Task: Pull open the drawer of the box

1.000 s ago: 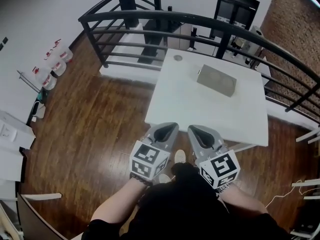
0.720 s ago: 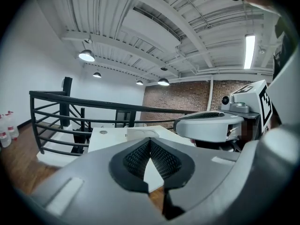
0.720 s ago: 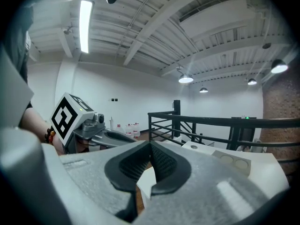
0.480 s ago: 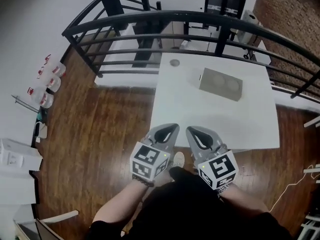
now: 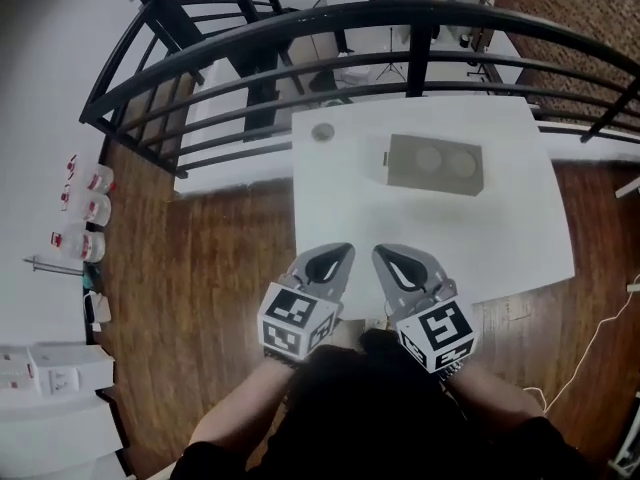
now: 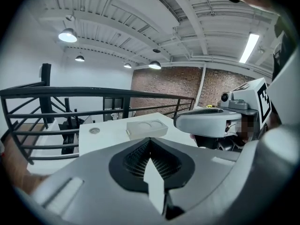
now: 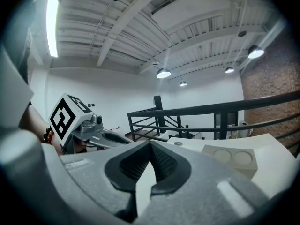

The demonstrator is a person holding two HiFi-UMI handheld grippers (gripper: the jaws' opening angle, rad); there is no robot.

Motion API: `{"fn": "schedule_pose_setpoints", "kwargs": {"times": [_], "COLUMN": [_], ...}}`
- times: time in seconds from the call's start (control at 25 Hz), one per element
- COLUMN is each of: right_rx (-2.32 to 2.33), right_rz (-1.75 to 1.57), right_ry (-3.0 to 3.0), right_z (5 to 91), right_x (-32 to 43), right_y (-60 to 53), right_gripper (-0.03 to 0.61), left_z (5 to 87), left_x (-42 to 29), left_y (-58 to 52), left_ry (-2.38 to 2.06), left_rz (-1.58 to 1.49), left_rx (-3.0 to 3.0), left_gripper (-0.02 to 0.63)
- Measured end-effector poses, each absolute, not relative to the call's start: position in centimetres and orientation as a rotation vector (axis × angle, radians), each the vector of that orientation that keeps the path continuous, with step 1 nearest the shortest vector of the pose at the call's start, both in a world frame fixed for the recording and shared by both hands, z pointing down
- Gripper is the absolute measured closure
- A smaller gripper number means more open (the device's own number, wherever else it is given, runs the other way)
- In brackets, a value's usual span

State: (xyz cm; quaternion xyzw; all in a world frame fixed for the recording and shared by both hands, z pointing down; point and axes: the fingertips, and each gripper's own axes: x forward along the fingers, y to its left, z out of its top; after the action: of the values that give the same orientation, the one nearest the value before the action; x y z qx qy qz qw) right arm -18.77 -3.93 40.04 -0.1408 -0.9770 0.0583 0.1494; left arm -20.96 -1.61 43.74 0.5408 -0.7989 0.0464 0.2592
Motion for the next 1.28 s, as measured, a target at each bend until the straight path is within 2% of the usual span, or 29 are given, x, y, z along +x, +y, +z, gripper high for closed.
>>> {"fn": "schedule_pose_setpoints", "kwargs": {"times": [0.48, 0.92, 1.28], "right_rx": [-0.171, 0.293, 0.563], "right_rz": [0.219, 0.219, 0.254], "right_ry": [-2.812, -2.797, -2.764], "right_z": [40.9, 40.6, 40.4], "right_x": [-21.1, -23.5, -21.8], "right_y": [-3.9, -1.7, -1.1], "right_gripper": [0.586, 0.586, 0.586], "left_z": [44.8, 44.9, 45.2], "left_x": [-24.6, -28.3, -28.2], "left_y": [-2.8, -0.8, -1.2], "left_ry": [-2.019, -1.772, -1.618], "left_rz": [0.147, 0.166, 0.193], "left_rx": [1.624, 1.898, 2.01], "left_gripper": [0.597, 0.597, 0.597]}}
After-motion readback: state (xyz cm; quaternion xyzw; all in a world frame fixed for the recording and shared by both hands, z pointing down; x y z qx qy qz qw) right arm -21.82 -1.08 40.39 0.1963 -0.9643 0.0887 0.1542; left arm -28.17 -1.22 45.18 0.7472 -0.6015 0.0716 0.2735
